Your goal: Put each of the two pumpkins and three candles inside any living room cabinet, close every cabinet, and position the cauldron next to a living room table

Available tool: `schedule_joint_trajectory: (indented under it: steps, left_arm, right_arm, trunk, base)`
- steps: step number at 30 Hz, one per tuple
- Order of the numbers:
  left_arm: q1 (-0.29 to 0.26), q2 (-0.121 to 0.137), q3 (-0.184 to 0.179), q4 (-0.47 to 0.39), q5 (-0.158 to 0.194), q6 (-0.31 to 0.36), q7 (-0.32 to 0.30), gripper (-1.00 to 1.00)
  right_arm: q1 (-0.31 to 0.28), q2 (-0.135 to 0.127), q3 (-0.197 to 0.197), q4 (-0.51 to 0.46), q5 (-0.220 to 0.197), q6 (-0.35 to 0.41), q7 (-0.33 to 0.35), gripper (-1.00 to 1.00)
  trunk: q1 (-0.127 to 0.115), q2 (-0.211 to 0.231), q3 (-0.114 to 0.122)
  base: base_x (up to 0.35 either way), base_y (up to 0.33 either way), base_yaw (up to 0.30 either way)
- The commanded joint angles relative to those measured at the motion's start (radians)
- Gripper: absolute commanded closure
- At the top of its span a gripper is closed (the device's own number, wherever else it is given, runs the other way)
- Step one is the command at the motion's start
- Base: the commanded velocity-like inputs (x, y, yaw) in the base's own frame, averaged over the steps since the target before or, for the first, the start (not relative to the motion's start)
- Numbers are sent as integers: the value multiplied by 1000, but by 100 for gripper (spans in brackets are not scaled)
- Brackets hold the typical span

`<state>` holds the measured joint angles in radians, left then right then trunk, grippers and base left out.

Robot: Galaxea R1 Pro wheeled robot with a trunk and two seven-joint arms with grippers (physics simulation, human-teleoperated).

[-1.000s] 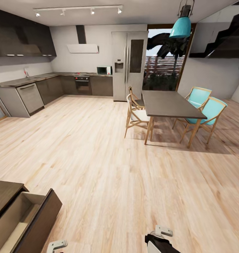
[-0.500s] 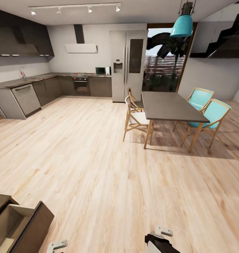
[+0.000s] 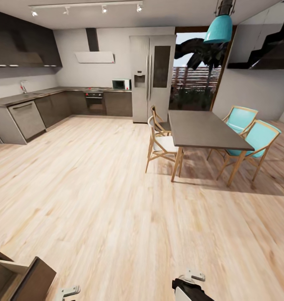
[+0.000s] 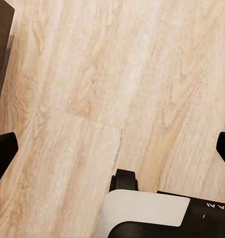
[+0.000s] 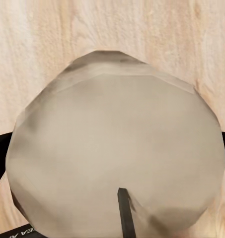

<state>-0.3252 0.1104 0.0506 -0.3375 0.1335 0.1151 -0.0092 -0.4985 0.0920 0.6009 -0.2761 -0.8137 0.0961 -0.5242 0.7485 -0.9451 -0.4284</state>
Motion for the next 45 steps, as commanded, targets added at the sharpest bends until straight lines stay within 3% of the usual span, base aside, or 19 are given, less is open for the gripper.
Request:
schedule_joint_trajectory:
  steps: [1, 38, 45]
  left_arm:
    - [0, 0, 0, 0, 0, 0, 0, -100]
    - [0, 0, 0, 0, 0, 0, 0, -100]
    - [0, 0, 0, 0, 0, 0, 0, -100]
  right_arm:
    - [0, 0, 0, 0, -2, -3, 1, 100]
    - [0, 0, 0, -1, -2, -3, 1, 100]
    - [0, 0, 0, 0, -2, -3, 1, 100]
  trunk:
    - [0, 0, 0]
    - [0, 0, 0]
    - [0, 0, 0]
  base:
    - [290, -77, 0]
    - [287, -87, 0]
    - [94, -25, 0]
